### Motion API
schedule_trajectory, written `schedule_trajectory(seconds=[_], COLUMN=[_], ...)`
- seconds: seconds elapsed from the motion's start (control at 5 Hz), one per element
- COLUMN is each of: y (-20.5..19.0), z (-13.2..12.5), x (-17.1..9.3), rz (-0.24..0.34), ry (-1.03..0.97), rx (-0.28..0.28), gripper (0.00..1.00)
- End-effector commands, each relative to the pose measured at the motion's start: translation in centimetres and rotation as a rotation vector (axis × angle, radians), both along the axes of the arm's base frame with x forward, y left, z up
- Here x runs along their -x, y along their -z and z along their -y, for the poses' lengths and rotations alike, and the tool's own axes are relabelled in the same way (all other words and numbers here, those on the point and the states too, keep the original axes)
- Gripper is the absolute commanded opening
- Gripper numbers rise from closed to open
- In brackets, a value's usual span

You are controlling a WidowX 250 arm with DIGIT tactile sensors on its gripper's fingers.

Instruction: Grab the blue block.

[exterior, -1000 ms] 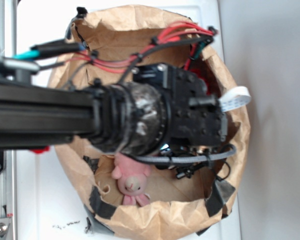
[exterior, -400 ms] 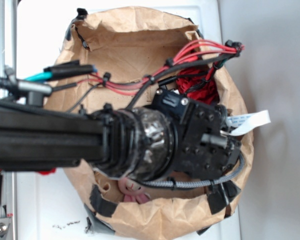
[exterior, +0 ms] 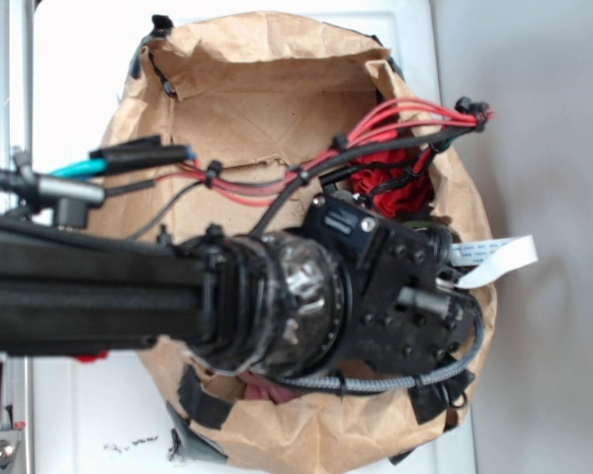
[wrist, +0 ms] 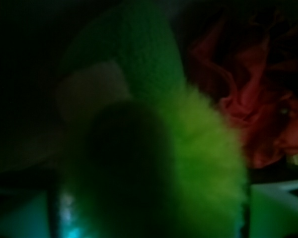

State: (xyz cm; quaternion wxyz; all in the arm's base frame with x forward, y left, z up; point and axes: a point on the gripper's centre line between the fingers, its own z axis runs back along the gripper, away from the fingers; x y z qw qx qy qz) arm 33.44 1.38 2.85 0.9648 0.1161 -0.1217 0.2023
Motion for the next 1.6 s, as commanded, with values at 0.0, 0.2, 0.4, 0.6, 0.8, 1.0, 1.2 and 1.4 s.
schedule_trajectory(seconds=[0.0, 0.2, 0.4, 0.6, 0.8, 1.0, 1.2, 1.4], y=[-3.0, -6.2, -8.3, -9.3, -9.5, -10.2, -10.5, -10.0], z=[1.5, 2.1, 2.3, 2.4, 2.2, 2.3, 2.1, 3.2], x=[1.6, 2.5, 2.8, 2.9, 2.8, 3.1, 3.3, 4.3], rz=[0.002, -0.028, -0.065, -0.078, -0.065, -0.071, -0.098, -0.084], ry=[0.079, 0.116, 0.121, 0.112, 0.102, 0.14, 0.165, 0.298], rx=[0.021, 0.072, 0.075, 0.063, 0.075, 0.102, 0.138, 0.229], gripper=[0.0, 0.0, 0.0, 0.0, 0.0, 0.0, 0.0, 0.0])
